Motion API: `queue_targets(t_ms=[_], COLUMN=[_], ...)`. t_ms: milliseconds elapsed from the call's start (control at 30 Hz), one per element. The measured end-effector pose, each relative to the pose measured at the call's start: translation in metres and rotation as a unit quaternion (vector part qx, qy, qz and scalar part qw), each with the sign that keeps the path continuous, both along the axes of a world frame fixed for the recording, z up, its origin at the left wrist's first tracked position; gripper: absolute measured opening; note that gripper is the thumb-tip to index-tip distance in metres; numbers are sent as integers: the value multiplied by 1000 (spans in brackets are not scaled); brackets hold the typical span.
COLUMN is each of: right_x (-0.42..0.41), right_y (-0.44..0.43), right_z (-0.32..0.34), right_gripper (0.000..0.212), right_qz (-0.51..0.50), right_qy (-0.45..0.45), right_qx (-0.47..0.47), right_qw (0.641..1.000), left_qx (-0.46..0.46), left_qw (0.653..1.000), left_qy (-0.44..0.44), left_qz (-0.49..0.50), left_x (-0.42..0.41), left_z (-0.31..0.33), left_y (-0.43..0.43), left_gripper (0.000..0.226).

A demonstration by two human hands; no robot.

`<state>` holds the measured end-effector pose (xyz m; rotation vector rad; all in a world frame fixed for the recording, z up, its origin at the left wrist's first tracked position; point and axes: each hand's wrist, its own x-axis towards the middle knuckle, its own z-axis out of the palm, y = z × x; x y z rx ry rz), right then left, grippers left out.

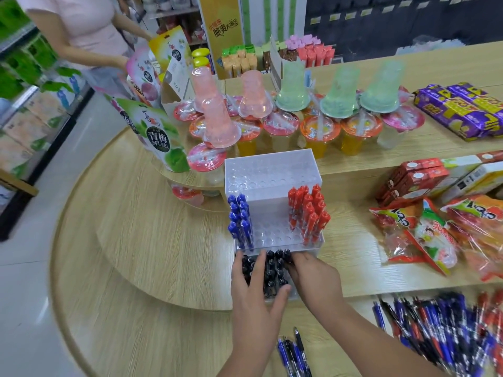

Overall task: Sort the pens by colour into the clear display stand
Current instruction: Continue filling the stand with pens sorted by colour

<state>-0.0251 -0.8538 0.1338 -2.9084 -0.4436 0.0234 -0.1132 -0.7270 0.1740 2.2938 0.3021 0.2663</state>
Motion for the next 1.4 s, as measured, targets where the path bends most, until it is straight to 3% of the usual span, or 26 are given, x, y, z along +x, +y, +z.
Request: queue_targets(t_ms=[67,200,367,433,533,600,733,800,900,967,1267,1400], right_x=[1,-10,-74,-103,-134,-147,-154,-153,-152,-150,-138,-135], right_y=[-1,-14,-57,-71,-81,-77,-58,-52,-44,-40,-44,-49], right_z=[2,16,3,-25,-77,-103,-128,-136,-145,-149,-153,-143], right_gripper=[16,25,7,5,17,24,19,15,14,11,11,11], right_qz=[2,-36,-117,-135,-132,-118,-119,-120,-129,-146,-197,-211], right_qy=[2,48,112,178,287,326,345,351,360,366,437,420], right_qx=[13,107,212,182,124,100,81,52,21,24,156,179], right_qw=[1000,992,964,957,941,933,928,927,924,919,864,864], left_qx=[-7,-61,-135,-97,-83,-99,-90,-96,-113,-133,-220,-232], left_qw=[1000,998,982,980,950,918,886,873,864,860,847,861], left_qy=[7,4,18,80,266,361,432,445,442,436,412,388], left_qz=[-2,13,134,155,138,130,144,176,214,228,253,233], left_x=[0,-10,-66,-90,-115,-120,-110,-100,-93,-88,-83,-84], left_z=[4,8,-30,-61,-108,-133,-164,-169,-179,-184,-188,-168], left_y=[0,6,12,4,-18,-31,-54,-61,-65,-66,-65,-56], left_gripper=[76,87,68,52,30,32,31,17,31,24,1,10])
